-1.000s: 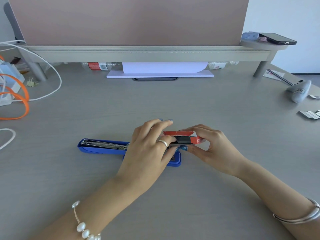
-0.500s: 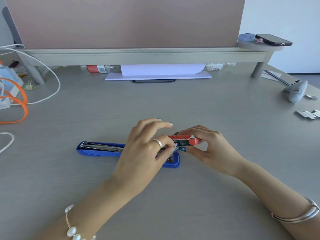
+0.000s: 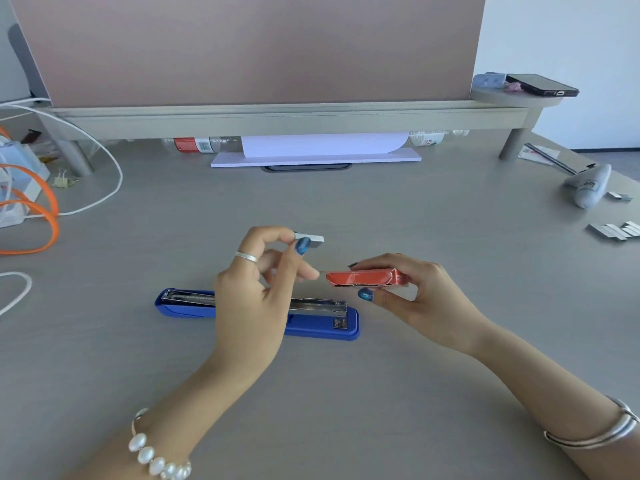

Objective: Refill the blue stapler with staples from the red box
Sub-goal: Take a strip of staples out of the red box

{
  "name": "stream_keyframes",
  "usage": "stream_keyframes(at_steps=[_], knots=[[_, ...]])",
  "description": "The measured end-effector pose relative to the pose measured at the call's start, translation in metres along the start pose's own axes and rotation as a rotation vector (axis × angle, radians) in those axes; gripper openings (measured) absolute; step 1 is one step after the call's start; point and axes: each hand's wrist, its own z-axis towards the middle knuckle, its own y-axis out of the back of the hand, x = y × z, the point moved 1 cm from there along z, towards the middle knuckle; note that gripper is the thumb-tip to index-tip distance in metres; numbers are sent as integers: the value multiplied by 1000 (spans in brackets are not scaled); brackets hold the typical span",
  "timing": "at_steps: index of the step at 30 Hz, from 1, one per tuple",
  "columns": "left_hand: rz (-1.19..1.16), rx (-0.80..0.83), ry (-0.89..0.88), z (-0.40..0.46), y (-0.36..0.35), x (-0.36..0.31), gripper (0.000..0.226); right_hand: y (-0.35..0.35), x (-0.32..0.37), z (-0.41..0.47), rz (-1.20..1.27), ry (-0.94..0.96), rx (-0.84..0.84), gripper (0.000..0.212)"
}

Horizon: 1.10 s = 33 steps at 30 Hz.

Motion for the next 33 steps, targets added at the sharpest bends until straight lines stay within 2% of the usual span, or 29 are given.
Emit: stream_keyframes(at_steps=[4, 9, 14, 20, 27, 33], knots=[[-83, 67, 29, -4, -8, -4, 8, -3, 5, -2, 98, -5, 34, 25], [-219, 150, 162, -9, -14, -5, 23, -5, 7, -3, 120, 5, 73, 25], [-193, 222, 153, -9, -15, -3, 33, -4, 7, -2, 194, 2, 45, 25], [-144, 200, 130, -10, -15, -1, 31, -5, 5, -2, 179, 4, 54, 26], [-160, 275, 164, -9, -17, 4, 31, -4, 4, -2, 159, -9, 47, 28], [-229, 233, 196, -9, -18, 3, 19, -4, 3, -2, 163, -11, 41, 24]])
